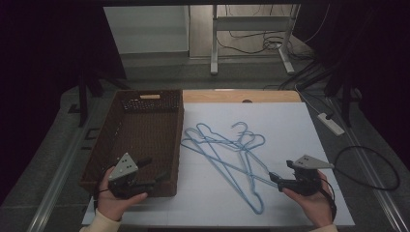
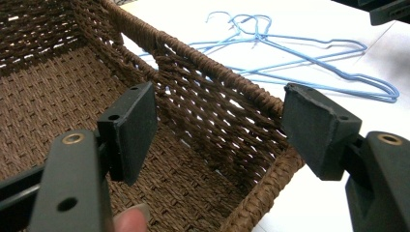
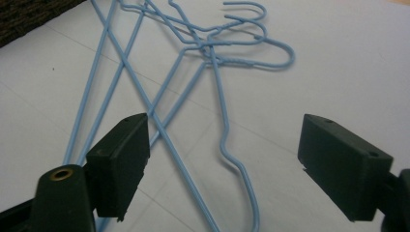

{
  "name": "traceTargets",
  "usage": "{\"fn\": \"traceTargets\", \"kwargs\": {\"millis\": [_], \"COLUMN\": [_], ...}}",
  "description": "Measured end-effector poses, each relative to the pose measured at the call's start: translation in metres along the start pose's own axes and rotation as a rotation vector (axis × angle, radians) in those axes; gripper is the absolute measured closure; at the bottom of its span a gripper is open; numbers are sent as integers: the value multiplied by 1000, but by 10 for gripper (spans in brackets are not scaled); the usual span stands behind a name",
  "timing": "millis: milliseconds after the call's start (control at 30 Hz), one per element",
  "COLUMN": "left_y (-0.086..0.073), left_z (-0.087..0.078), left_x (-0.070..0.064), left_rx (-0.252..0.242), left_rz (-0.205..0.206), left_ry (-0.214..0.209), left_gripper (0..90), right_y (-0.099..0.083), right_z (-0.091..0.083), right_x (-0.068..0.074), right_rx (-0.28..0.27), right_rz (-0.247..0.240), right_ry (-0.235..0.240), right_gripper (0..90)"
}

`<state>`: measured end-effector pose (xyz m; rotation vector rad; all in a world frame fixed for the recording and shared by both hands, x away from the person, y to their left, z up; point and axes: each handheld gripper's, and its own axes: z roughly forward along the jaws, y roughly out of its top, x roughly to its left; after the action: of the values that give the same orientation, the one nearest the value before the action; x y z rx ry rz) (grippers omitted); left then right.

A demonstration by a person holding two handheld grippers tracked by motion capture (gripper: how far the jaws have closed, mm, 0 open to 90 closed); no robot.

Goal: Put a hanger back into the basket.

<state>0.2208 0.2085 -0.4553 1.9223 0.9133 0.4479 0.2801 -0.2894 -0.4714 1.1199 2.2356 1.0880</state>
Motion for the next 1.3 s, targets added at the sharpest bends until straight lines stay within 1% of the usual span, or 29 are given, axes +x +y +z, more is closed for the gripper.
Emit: {"fn": "traceTargets", "kwargs": {"millis": [200,233,300,367,433,600,633,667,733,767,867,967,1100,1200,1233,1300], "left_y": [1,1,1,1,2,2,2,2,2,1,2,2,1,1,1,2], "left_z": [1,1,1,1,0,0,0,1,1,1,2,2,3,3,3,3], "left_x": [0,-1,-1,-2,-2,-1,-1,-1,-1,-1,-2,-2,-1,-1,-2,-2], "left_rx": [2,1,2,2,2,2,2,3,6,6,8,11,12,13,13,13], "left_rz": [-1,0,3,4,6,4,4,3,3,3,5,7,7,8,9,10], "left_ry": [-9,-11,-12,-13,-13,-14,-14,-16,-17,-17,-18,-19,-20,-21,-21,-22], "left_gripper": [294,294,294,295,295,295,295,295,295,295,295,295,295,295,295,295], "right_y": [24,30,36,41,49,65,68,70,74,75,77,78,79,80,81,81], "right_z": [12,17,23,30,40,57,62,66,79,83,100,113,128,135,139,142], "right_x": [12,16,19,22,26,30,31,32,32,32,32,32,32,32,33,34], "right_rx": [57,70,91,113,145,205,226,237,285,300,349,388,427,443,459,469], "right_rz": [-10,-15,-20,-24,-34,-47,-50,-49,-45,-40,-41,-36,-40,-34,-40,-46], "right_ry": [6,9,23,20,26,36,40,45,59,61,61,49,34,28,21,15], "right_gripper": [235,249,271,282,293,335,343,350,376,384,417,454,490,524,543,566]}}
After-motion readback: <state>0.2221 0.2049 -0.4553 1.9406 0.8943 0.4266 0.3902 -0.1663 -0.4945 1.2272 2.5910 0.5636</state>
